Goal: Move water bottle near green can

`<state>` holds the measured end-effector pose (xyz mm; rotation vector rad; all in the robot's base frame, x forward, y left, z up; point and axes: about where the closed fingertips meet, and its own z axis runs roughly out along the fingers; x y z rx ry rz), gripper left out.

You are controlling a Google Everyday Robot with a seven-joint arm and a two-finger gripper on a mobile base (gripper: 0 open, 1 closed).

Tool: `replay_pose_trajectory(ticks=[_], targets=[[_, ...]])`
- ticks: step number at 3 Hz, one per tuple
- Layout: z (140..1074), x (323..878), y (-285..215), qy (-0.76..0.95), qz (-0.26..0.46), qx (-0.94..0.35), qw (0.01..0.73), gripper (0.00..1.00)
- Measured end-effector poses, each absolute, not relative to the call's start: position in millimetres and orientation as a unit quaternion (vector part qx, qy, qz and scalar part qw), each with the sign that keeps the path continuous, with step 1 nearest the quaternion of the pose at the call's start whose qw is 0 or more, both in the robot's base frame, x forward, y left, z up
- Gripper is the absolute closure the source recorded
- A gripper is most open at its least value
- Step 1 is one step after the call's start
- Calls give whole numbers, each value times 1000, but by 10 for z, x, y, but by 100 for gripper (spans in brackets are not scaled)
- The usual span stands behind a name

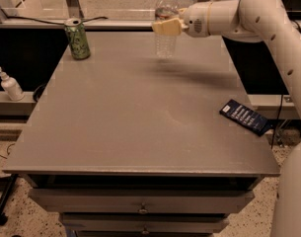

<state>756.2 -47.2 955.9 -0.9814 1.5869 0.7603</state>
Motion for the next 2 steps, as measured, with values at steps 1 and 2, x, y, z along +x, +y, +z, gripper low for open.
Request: replay_pose_trajectory(ticks=[1, 2], targets=[[9576, 7638, -30, 648, 350, -407, 541, 100], [9630, 7713, 509, 630, 376, -403, 547, 100]])
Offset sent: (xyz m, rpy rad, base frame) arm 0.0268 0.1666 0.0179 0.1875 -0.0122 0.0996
